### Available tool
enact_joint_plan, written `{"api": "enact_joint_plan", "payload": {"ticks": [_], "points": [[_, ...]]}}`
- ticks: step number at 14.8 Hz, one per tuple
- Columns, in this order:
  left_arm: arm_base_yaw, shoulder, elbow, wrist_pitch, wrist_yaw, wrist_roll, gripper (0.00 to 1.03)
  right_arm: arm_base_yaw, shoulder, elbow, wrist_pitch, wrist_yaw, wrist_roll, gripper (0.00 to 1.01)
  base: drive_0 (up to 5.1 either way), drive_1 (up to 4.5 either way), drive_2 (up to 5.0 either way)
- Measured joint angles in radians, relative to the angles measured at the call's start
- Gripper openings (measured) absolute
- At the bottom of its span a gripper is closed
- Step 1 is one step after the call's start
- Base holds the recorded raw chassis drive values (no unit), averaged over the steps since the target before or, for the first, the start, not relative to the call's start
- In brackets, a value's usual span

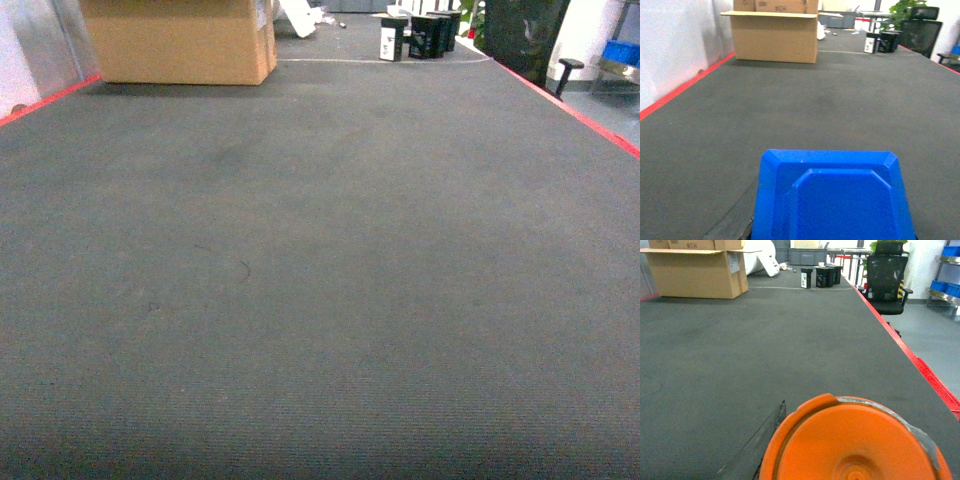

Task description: Sort blue parts and orange caps into right shelf containers

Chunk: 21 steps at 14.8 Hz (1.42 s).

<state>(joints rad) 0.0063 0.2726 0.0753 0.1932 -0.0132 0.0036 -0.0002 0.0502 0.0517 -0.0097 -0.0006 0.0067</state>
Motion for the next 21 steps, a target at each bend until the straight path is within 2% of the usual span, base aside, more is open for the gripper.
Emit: {"api": "enact_joint_plan", "payload": {"ticks": [5, 6, 7, 8, 10, 21], "points": [[-0.007, -0.082, -0.035, -0.048, 0.012, 0.000, 0.42, 0.000, -0.044, -0.039, 0.011, 0.000, 0.000, 0.44, 0.0, 0.00, 0.0], [-0.008, -0.127, -0.048, -0.077, 0.013, 0.000, 0.42, 0.000, -0.045, -0.039, 0.003, 0.000, 0.000, 0.44, 0.0, 0.00, 0.0], [-0.007, -0.225, -0.064, -0.208, 0.016, 0.001, 0.42, 0.000, -0.045, -0.039, 0.004, 0.000, 0.000, 0.44, 0.0, 0.00, 0.0], [-0.007, -0.261, -0.063, -0.181, 0.013, 0.000, 0.42, 0.000, -0.045, -0.039, 0.004, 0.000, 0.000, 0.44, 0.0, 0.00, 0.0], [-0.007, -0.262, -0.064, -0.211, 0.013, 0.000, 0.42, 0.000, -0.045, -0.039, 0.005, 0.001, 0.000, 0.44, 0.0, 0.00, 0.0], [-0.006, -0.262, -0.064, -0.200, 0.010, 0.000, 0.42, 0.000, -0.045, -0.039, 0.004, 0.000, 0.000, 0.44, -0.3, -0.29, -0.3]]}}
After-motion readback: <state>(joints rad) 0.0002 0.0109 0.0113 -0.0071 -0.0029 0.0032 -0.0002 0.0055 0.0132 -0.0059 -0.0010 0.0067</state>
